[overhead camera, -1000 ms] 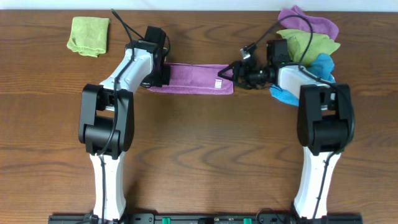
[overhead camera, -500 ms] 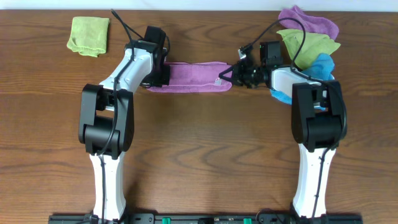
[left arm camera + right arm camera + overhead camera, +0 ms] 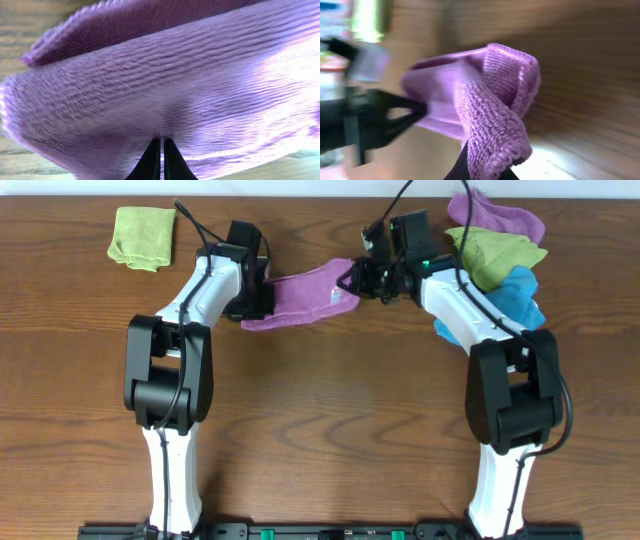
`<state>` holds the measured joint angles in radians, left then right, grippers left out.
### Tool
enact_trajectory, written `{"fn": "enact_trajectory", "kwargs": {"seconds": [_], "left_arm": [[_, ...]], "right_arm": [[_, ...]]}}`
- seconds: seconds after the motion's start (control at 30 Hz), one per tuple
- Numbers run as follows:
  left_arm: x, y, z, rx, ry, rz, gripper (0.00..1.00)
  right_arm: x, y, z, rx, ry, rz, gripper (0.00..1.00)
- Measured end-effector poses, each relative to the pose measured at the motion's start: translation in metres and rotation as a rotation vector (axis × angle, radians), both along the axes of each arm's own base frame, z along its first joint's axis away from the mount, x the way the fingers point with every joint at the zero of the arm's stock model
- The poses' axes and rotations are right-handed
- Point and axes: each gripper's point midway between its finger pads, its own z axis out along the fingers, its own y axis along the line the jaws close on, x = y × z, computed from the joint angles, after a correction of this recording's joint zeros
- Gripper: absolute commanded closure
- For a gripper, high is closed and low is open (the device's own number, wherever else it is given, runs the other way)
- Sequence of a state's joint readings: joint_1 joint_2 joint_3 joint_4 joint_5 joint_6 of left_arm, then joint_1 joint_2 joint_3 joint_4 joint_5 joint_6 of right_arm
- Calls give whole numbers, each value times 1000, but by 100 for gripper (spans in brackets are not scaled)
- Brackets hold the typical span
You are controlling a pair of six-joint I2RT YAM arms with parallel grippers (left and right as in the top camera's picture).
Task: Fold the cloth
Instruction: 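Fold the right end leftward over the strip with the right gripper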
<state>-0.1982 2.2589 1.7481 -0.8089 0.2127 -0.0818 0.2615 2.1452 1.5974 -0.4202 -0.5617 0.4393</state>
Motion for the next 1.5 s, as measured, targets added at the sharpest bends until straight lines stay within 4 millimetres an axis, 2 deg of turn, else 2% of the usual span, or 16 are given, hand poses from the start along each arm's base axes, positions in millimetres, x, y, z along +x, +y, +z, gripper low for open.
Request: {"fn": "enact_trajectory", "kwargs": {"seconds": [0.13, 0.23, 0.33, 0.37, 0.47, 0.5, 0.57, 0.63, 0.7, 0.83, 0.93, 1.0, 1.2, 1.5], "left_arm": [[5, -10, 19, -57, -33, -10, 94], [11, -14, 50, -89, -101, -17, 94], [22, -12, 107, -106, -248, -14, 94], [25, -6, 134, -100, -316, -4, 94], [28, 21, 187, -85, -441, 48, 94], [27, 39, 209, -82, -486, 83, 94], [25, 72, 234, -78, -538, 147, 94], [18, 111, 247, -78, -548, 224, 94], [12, 135, 246, -92, -528, 274, 95], [4, 160, 241, -138, -490, 326, 94], [1, 174, 242, -159, -494, 348, 94], [0, 181, 243, -168, -498, 354, 94], [-1, 181, 245, -186, -503, 338, 94], [-1, 179, 245, -200, -501, 332, 94]], "right_arm": [[4, -15, -11, -100, -2, -55, 99], [5, -20, -15, -138, -6, -71, 98], [5, -22, -16, -158, -9, -77, 99], [6, -22, -15, -167, -14, -80, 99], [12, -16, -8, -199, -58, -69, 98], [13, -11, -4, -220, -86, -57, 98], [15, 3, 2, -258, -144, -27, 99], [12, 24, 6, -301, -207, 23, 99], [7, 45, 9, -326, -263, 71, 99], [0, 78, 14, -336, -345, 134, 99], [0, 89, 9, -342, -378, 153, 99], [0, 92, -2, -354, -372, 160, 99], [5, 100, -22, -354, -384, 165, 99], [12, 129, -8, -251, -478, 191, 99]]}}
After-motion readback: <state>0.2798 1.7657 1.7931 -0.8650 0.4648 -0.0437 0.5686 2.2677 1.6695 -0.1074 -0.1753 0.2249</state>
